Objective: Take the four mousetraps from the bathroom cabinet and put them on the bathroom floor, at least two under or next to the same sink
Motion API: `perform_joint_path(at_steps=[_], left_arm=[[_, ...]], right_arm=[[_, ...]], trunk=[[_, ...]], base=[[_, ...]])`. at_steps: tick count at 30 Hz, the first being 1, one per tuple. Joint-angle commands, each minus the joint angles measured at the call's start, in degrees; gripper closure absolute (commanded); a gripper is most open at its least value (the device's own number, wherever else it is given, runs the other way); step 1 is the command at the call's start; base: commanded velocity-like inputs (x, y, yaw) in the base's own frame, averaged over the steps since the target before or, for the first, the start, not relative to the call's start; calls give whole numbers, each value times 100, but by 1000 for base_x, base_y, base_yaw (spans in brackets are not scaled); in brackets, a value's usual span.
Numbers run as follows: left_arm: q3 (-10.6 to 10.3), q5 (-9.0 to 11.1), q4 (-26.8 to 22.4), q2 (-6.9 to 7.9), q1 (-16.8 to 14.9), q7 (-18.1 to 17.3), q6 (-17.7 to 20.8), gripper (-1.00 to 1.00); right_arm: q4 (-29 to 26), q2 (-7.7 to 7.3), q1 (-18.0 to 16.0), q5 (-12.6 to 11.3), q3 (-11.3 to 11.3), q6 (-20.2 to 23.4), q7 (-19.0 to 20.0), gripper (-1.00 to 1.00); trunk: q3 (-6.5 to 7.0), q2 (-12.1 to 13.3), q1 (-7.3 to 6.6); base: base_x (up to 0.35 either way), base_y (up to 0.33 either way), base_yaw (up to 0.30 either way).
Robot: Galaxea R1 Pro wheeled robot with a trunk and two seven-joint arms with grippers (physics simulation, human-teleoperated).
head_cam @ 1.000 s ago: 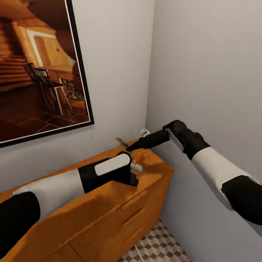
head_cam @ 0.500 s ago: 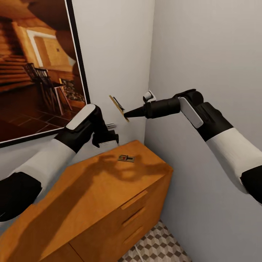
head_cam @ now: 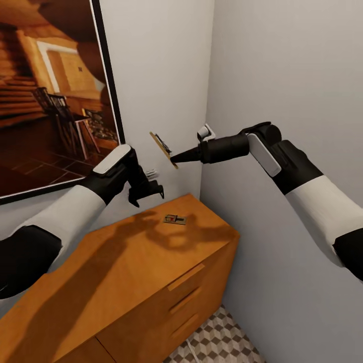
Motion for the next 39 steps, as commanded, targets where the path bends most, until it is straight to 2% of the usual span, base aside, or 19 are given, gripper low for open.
perform_joint_path(at_steps=[1, 3, 4, 6, 7, 9, 11, 12, 13, 15, 18, 23, 24, 25, 26, 30, 39], left_arm=[[-22, 33, 155, 3, -35, -200, 43, -100], [-23, -31, 430, 3, -80, -554, 33, -100], [-23, -126, 614, 1, -106, -787, 23, -100], [-29, -482, 898, -13, -133, -1252, -61, -100], [-29, -611, 948, -26, -137, -1369, -112, -100], [-34, -1201, 1086, -132, -145, -1815, -476, -100], [-30, -1737, 1155, -273, -145, -2155, -1001, -100], [-28, -1924, 1180, -342, -142, -2266, -1285, -100], [-29, -1990, 1191, -381, -141, -2305, -1432, -100], [-31, -2150, 1223, -514, -130, -2398, -2031, -100], [-32, -2224, 1233, -587, -121, -2441, -2636, -100], [-34, -2259, 1248, -591, -97, -2459, -3097, -100], [-42, -2267, 1267, -598, -55, -2462, -3303, -100], [-57, -2281, 1346, -618, 65, -2468, -3814, -100], [-61, -2276, 1373, -622, 113, -2469, -4041, -100], [-66, -2243, 1403, -633, 307, -2457, -4678, -100], [-67, -2147, 1376, -754, 758, -2438, -5265, -100]], right_arm=[[1, -3, -9, -28, 25, 38, 6, 100], [6, -1, -9, -28, 40, 38, 6, 100], [10, 2, -9, -28, 46, 38, 6, 100], [11, 6, -9, -28, 75, 38, 6, 100], [11, 5, -9, -28, 87, 38, 6, 100], [12, 6, -8, -28, 133, 38, 6, 100], [16, 8, -8, -28, 160, 38, 6, 100], [17, 8, -7, -28, 166, 38, 6, 100], [17, 8, -6, -28, 169, 38, 6, 100], [18, 3, -4, -28, 179, 38, 6, 100], [19, 1, -1, -28, 211, 38, 4, 100], [19, 6, 6, -25, 277, 31, 6, 100], [17, 7, 7, -22, 285, 30, 6, 100], [17, 8, 8, -21, 294, 29, 2, 100], [17, 8, 8, -21, 294, 29, 0, 100], [19, 9, 13, -20, 296, 29, 0, 100], [17, 9, 17, -19, 297, 29, -2, 100]], trunk=[[-7, -4, 0], [-7, -4, 0], [-7, -4, 0], [-7, -4, 0], [-7, -4, 0], [-7, -4, 0], [-7, -4, 0], [-7, -4, 0], [-7, -4, 0], [-7, -4, 0], [-7, -4, 0], [-7, -4, 0], [-7, -4, 0], [-7, -4, 0], [-7, -4, 0], [-7, -4, 0], [-7, -4, 0]], base=[[0, 0, 0], [0, 0, 0], [0, 0, 0], [0, 0, 0], [0, 0, 0], [0, 0, 0], [0, 0, 0], [0, 0, 0], [0, 0, 0], [0, 0, 0], [0, 0, 0], [0, 0, 0], [0, 0, 0], [0, 0, 0], [0, 0, 0], [0, 0, 0], [0, 0, 0]])
